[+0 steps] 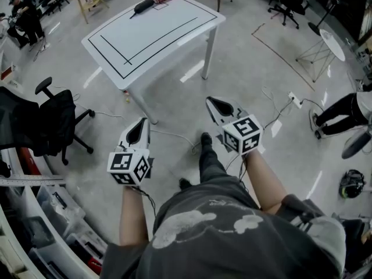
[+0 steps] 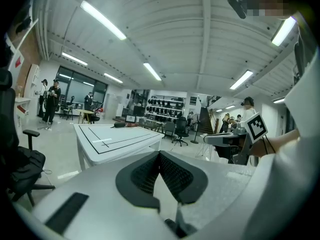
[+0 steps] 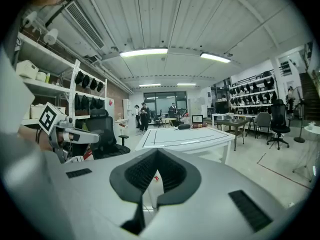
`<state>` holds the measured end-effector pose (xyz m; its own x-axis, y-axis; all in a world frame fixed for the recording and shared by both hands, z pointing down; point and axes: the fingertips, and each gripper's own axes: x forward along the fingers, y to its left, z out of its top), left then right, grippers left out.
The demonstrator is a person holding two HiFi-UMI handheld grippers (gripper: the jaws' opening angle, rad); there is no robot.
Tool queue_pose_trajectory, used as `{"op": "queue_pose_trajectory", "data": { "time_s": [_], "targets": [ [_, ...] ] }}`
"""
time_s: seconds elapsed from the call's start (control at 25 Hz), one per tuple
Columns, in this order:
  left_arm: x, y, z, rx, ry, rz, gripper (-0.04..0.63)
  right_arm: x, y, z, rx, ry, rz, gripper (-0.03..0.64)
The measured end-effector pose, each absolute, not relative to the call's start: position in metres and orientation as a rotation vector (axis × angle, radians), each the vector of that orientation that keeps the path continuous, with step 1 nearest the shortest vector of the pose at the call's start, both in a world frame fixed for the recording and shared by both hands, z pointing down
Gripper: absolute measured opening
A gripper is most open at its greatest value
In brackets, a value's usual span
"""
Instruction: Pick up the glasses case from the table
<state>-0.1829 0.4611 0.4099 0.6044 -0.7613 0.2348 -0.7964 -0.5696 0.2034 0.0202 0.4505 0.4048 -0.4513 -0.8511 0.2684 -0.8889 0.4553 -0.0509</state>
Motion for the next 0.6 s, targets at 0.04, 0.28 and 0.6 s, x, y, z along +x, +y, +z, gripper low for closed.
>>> {"op": "queue_pose_trajectory", "data": {
  "time_s": [0.04, 0.28, 0.6],
  "targets": [
    [-0.179, 0.456, 0.410, 2.547, -1.266, 0.178, 0.002, 0.025, 0.445, 0.404, 1.522, -2.498, 0.273, 0.000],
    [-0.153, 0.415, 0.414, 2.539, -1.256, 0.211, 0.002, 0.054, 0.401, 0.411, 1.513, -2.485, 0.298, 0.000],
    [-0.120, 0.324, 0.424, 2.444, -1.351, 0.240, 0.002, 0.091, 0.288, 0.421, 1.408, -2.530, 0.324, 0.000]
  ]
}}
